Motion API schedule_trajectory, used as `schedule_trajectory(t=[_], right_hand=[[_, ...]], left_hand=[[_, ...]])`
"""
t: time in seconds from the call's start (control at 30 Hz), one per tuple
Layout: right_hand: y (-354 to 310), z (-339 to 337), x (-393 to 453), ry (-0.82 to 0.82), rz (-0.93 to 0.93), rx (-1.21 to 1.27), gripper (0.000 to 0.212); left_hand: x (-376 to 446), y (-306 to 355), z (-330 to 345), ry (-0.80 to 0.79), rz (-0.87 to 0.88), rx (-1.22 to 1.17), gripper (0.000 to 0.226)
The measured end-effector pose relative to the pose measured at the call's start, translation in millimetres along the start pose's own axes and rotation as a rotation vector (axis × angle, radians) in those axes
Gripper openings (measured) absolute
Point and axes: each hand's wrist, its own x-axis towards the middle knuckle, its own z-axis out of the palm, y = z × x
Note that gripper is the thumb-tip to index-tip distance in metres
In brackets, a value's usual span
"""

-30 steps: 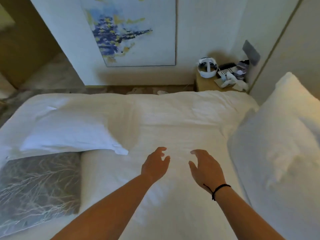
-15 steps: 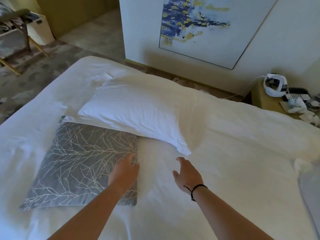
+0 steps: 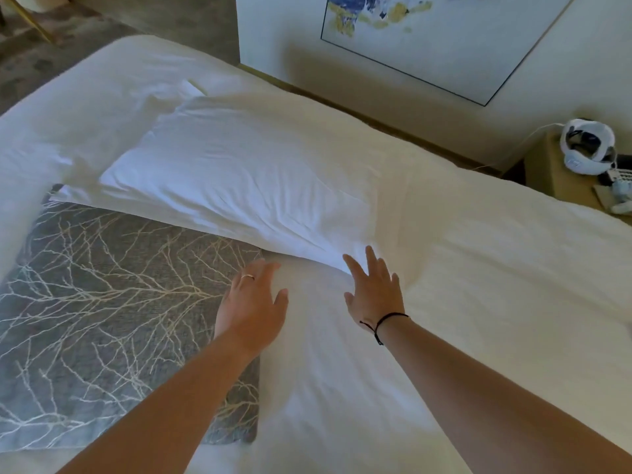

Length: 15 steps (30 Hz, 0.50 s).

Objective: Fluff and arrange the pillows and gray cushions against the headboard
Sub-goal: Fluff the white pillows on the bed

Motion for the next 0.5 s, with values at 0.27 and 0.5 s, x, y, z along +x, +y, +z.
schedule_trajectory(t=[0.27, 0.5], right_hand=[[20, 44, 59, 0.096, 0.006, -0.139, 0.099], [65, 36, 77, 0.146, -0.051, -0.064, 0.06]], left_hand=[[16, -9, 56, 0.023, 0.031, -0.046, 0.049], [-6, -9, 88, -0.041, 0.106, 0.049, 0.055]])
